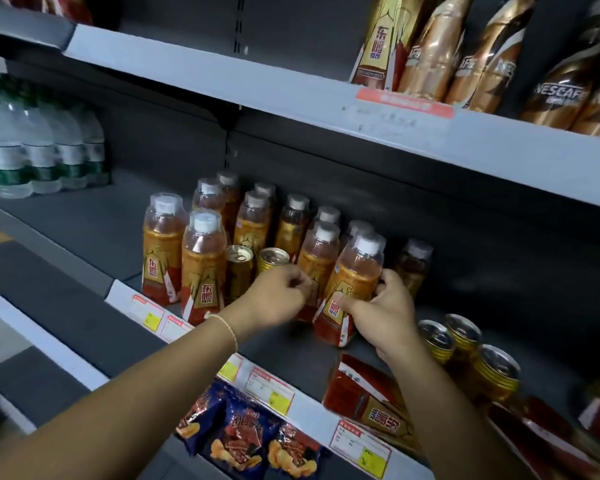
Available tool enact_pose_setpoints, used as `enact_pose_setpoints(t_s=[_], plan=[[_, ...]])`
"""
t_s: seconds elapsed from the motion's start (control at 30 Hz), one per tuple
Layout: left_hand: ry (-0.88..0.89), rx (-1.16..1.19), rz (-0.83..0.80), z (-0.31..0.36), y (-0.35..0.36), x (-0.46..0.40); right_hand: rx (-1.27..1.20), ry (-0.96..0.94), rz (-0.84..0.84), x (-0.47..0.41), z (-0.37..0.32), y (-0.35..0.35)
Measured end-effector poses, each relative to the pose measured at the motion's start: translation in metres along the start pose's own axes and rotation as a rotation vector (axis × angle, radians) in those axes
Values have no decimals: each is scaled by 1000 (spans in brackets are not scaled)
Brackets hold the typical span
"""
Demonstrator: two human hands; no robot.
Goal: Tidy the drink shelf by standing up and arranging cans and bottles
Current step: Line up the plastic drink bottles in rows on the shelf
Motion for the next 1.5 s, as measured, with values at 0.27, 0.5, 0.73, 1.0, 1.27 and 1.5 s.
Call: enact_pose_setpoints(t_s=[0.27,0.5,0.73,1.0,1.27,1.5], plan=[[244,-234,-112,-12,5,-12,14,66,106,-2,20,14],[326,-267,-110,-27,-5,-14,40,89,104,-1,13,25],[366,-272,-68,-27,-10,-16,146,89,96,0,8,26],[276,-296,-34,-34,-20,-13,423,-2,340,29,-33,16],[135,-77,-58,-46,-42,-7,399,-491,139,47,-84,81],[9,6,-96,-67,-50,2,631,-336,-182,14,-73,146]])
Point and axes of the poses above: each hand's wrist, its own x-axis away from the middle knuckle, its own y-axis out of the palm, z = x × y, the point moved 5 cm from there along -x, towards the middle knuckle, and after that the axes turned 5 degrees about z, right-handed, at the moved point
